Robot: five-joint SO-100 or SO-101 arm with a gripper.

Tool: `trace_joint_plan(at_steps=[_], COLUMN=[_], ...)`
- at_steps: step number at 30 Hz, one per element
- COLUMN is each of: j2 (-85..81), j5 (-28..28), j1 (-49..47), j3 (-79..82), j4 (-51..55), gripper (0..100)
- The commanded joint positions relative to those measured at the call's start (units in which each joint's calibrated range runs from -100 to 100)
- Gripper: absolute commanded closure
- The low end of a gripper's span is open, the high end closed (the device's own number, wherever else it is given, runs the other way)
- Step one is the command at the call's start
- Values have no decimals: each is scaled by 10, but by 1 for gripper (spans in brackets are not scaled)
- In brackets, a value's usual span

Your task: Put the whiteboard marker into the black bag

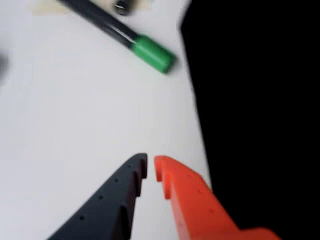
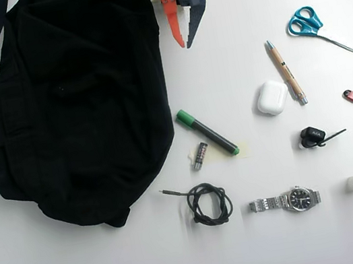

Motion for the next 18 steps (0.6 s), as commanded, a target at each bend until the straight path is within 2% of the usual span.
trace_joint_plan(at_steps=[1,7,13,18], j2=[206,517,770,899], j5=[2,5,71,117], j1=[-45,-86,-89,-107], j3=[-127,-432,-780,-946], j4=[-15,102,233,268], gripper=[97,95,92,91])
